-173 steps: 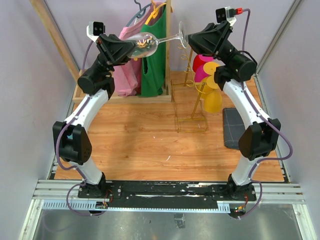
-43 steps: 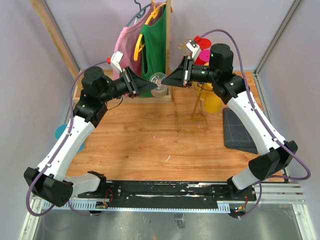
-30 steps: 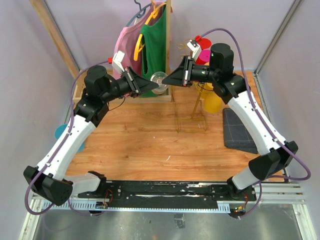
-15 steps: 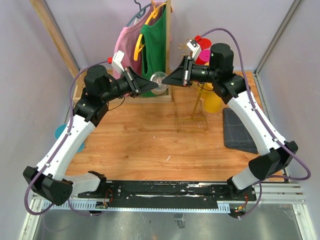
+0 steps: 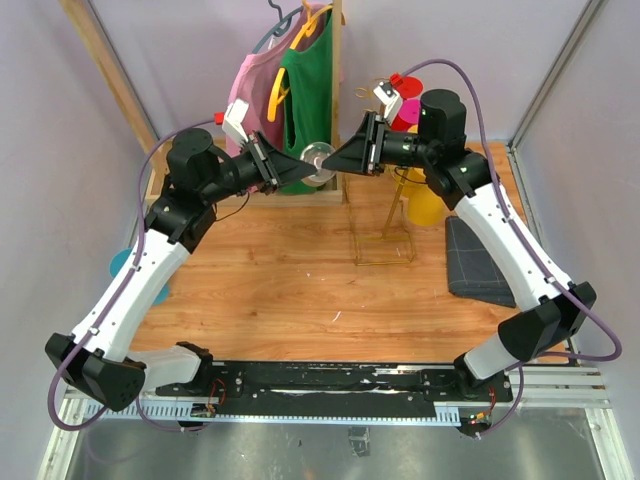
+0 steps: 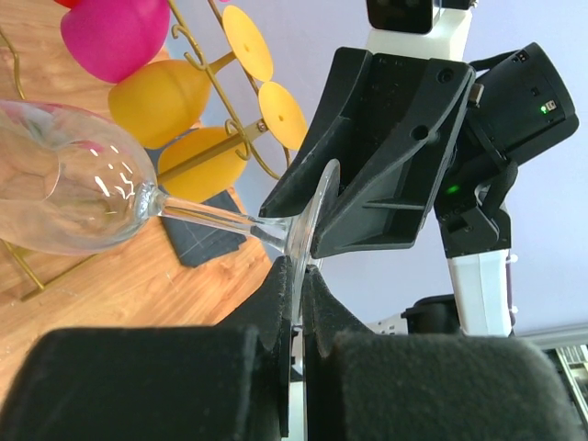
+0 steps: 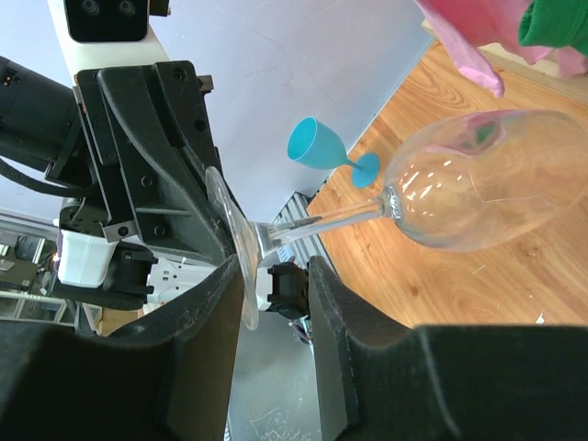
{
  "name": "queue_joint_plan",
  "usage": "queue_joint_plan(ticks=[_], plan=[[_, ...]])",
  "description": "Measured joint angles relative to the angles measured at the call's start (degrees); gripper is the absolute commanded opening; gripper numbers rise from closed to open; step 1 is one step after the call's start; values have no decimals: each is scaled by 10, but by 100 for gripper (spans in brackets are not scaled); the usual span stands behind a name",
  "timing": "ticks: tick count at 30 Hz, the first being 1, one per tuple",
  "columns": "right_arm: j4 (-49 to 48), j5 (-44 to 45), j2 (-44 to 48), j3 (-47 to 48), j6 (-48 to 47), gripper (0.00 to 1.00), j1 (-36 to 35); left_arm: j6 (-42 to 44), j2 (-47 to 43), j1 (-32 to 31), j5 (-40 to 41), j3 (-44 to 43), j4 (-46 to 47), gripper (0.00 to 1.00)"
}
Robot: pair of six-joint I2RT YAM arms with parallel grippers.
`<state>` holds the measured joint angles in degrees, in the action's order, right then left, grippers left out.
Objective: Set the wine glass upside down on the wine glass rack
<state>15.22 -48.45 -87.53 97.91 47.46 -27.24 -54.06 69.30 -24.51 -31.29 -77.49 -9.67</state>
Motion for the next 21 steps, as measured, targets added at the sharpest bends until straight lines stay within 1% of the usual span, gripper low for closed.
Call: queue_joint_plan(ticks=[6, 13, 15, 21], plan=[[0, -4, 25, -14, 0, 37, 21, 0, 0, 0, 0, -13, -11, 0], [3, -8, 79, -29, -8, 37, 104, -2, -2, 0, 2, -16, -17, 0], [7, -10, 91, -30, -11, 35, 127, -5, -2, 0, 1, -16, -18, 0], [19, -9, 128, -30, -16, 35, 196, -26, 16, 0, -17, -16, -4, 0]])
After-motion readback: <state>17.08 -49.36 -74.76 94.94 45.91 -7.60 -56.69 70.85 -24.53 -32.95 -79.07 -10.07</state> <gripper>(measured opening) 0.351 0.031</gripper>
